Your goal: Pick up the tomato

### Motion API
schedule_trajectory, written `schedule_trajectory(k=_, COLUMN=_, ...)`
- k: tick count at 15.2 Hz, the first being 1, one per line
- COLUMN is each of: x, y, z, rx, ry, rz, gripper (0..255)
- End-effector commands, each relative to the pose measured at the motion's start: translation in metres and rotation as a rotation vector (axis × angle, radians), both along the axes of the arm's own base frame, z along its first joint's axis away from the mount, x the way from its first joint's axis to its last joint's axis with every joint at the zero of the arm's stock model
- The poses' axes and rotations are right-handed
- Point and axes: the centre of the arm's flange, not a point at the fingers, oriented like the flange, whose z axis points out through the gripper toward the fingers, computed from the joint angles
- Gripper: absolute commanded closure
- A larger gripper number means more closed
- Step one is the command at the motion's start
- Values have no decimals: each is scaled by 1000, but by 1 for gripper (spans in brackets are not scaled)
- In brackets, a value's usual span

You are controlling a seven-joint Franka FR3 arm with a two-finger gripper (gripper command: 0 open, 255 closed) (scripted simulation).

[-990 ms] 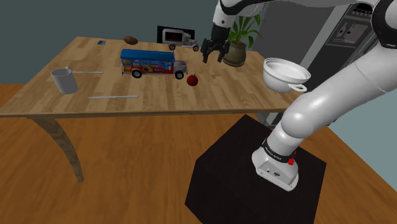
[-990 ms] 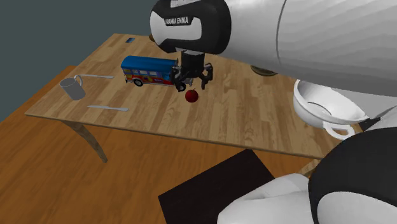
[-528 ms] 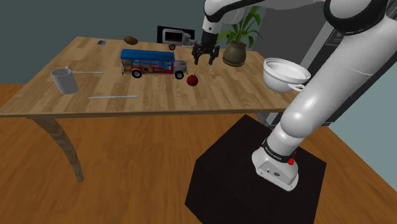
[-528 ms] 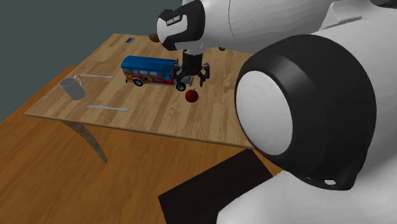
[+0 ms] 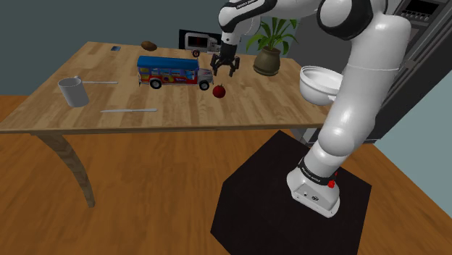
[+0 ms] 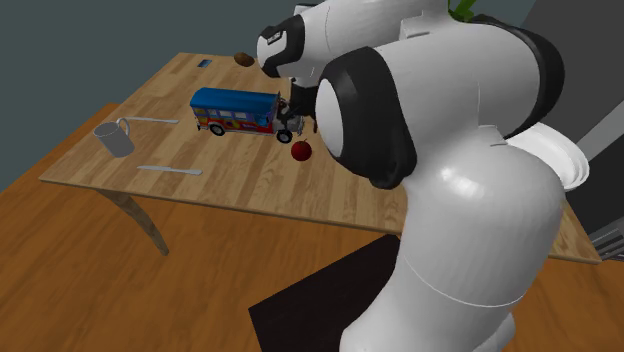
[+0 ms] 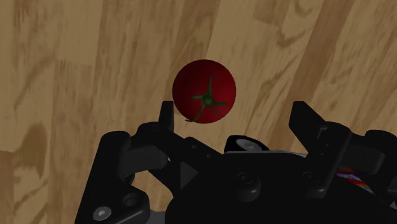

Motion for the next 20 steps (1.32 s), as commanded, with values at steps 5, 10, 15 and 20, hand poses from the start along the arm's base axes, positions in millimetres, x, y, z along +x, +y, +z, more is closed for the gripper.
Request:
schedule_trajectory(k=5, x=21, y=-13, z=-36, rx=9, ry=10, rz=-23, gripper=0)
schedule_trajectory(k=10, x=21, y=-13, z=-60, rx=9, ry=10, rz=-23, gripper=0)
schedule_trajectory(k=15, x=21, y=-13, z=-60, rx=9, ry=10, rz=-23, gripper=255)
schedule_trajectory(k=20, x=21, y=-12, z=-61, rx=9, ry=10, rz=-23, gripper=255)
